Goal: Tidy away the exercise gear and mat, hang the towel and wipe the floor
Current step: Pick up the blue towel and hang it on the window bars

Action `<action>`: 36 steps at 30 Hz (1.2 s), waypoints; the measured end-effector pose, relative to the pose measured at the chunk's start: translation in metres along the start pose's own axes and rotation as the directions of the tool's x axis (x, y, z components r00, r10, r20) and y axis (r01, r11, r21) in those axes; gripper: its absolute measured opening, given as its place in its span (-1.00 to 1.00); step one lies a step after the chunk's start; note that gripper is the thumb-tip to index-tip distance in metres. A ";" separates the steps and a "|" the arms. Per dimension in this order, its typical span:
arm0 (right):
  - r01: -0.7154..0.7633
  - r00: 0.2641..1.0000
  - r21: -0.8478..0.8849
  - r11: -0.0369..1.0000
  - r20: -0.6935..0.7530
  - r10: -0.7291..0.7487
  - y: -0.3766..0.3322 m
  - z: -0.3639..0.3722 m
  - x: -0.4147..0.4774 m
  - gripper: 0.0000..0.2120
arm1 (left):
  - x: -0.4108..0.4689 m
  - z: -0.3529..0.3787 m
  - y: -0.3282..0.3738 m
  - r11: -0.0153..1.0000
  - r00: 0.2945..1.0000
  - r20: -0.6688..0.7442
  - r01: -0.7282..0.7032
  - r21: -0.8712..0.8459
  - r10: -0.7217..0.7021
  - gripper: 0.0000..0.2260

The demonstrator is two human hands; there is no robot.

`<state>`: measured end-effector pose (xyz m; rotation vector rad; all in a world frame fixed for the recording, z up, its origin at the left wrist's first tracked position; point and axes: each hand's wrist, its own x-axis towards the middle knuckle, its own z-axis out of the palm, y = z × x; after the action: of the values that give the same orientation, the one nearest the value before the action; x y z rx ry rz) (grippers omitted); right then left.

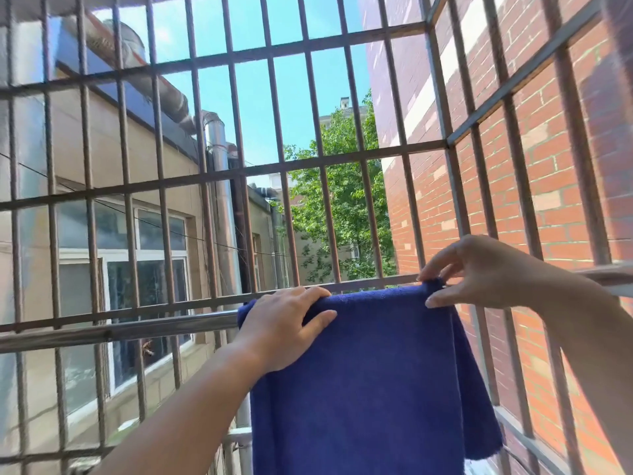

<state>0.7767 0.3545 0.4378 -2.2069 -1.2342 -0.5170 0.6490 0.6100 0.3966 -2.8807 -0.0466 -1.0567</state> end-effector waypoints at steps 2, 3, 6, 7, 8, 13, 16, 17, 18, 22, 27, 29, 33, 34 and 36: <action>0.031 0.999 -0.047 0.998 -0.025 -0.032 -0.014 0.006 0.006 -0.72 | 0.000 -0.004 -0.002 0.999 1.000 0.014 0.003 -0.047 -0.002 -0.70; 0.060 0.998 -0.068 0.996 -0.033 -0.062 -0.023 0.012 0.010 -0.68 | 0.000 -0.006 -0.004 0.997 1.000 0.018 0.009 -0.075 -0.008 -0.71; 0.171 0.985 -0.129 0.977 -0.009 -0.174 -0.049 0.039 0.019 -0.65 | -0.003 -0.013 -0.014 0.992 0.999 -0.010 0.032 -0.125 -0.034 -0.75; 0.204 0.979 -0.149 0.968 0.002 -0.206 -0.056 0.048 0.021 -0.66 | -0.005 -0.016 -0.018 0.993 0.999 -0.012 0.050 -0.107 -0.051 -0.76; 0.226 0.973 -0.162 0.961 -0.003 -0.230 -0.061 0.055 0.023 -0.67 | -0.008 -0.020 -0.024 0.993 0.997 -0.008 0.069 -0.096 -0.070 -0.76; 0.225 0.968 -0.076 0.971 -0.100 -0.232 -0.053 0.070 0.025 -0.71 | -0.024 -0.031 -0.056 0.961 0.983 -0.014 0.177 -0.213 -0.184 -0.87; 0.252 0.960 -0.066 0.965 -0.106 -0.258 -0.048 0.070 0.026 -0.73 | -0.030 -0.032 -0.060 0.941 0.975 -0.045 0.195 -0.277 -0.215 -0.87; 0.256 0.960 -0.062 0.965 -0.104 -0.261 -0.047 0.070 0.026 -0.74 | -0.031 -0.031 -0.059 0.933 0.973 -0.054 0.199 -0.299 -0.225 -0.87; 0.255 0.960 -0.054 0.965 -0.107 -0.260 -0.047 0.069 0.027 -0.75 | -0.033 -0.029 -0.059 0.926 0.971 -0.064 0.200 -0.319 -0.232 -0.87; 0.248 0.959 -0.067 0.966 -0.127 -0.255 -0.044 0.067 0.023 -0.77 | -0.042 -0.024 -0.062 0.933 0.970 -0.083 0.192 -0.305 -0.227 -0.87; 0.187 0.970 -0.073 0.980 -0.142 -0.196 -0.030 0.049 0.015 -0.58 | -0.045 -0.020 -0.068 0.948 0.965 -0.115 0.203 -0.244 -0.236 -0.81; 0.130 0.974 -0.118 0.984 -0.169 -0.149 -0.019 0.041 0.010 -0.48 | -0.044 -0.018 -0.066 0.956 0.963 -0.124 0.212 -0.202 -0.240 -0.73; 0.101 0.982 -0.128 0.987 -0.148 -0.120 -0.015 0.040 0.010 -0.47 | -0.037 -0.016 -0.057 0.974 0.970 -0.111 0.211 -0.076 -0.219 -0.75; 0.106 0.983 -0.118 0.987 -0.135 -0.122 -0.016 0.041 0.011 -0.48 | -0.034 -0.016 -0.053 0.979 0.975 -0.092 0.200 -0.048 -0.203 -0.74; 0.127 0.983 -0.099 0.987 -0.119 -0.139 -0.016 0.041 0.013 -0.47 | -0.029 -0.017 -0.044 0.987 0.986 -0.051 0.158 -0.024 -0.159 -0.72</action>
<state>0.7716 0.3956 0.4178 -2.1389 -1.3203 -0.7683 0.6131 0.6526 0.3934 -2.9059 -0.2680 -1.1644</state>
